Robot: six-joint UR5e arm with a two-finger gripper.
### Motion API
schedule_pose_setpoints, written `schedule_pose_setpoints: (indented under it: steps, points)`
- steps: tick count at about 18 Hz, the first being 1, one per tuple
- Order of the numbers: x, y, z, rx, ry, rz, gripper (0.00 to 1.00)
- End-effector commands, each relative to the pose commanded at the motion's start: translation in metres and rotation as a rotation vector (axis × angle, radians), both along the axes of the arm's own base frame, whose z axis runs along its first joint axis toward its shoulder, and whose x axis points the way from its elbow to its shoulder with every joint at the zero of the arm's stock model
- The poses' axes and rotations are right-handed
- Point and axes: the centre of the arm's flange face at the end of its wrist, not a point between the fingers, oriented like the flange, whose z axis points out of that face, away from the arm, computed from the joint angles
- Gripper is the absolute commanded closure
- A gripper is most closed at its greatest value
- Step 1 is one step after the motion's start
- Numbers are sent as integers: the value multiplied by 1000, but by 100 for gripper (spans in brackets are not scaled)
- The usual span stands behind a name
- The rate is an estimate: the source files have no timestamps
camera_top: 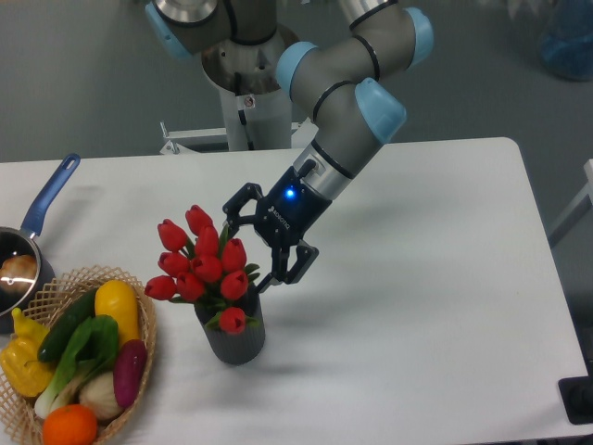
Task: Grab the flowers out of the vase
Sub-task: 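Lower the open gripper around the tulip stems at the vase rim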
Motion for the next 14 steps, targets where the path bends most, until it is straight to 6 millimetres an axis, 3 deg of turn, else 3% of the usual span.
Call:
schedule_pose_setpoints:
  steps: [14]
  points:
    - [7, 21, -4, 19, -18, -38, 0]
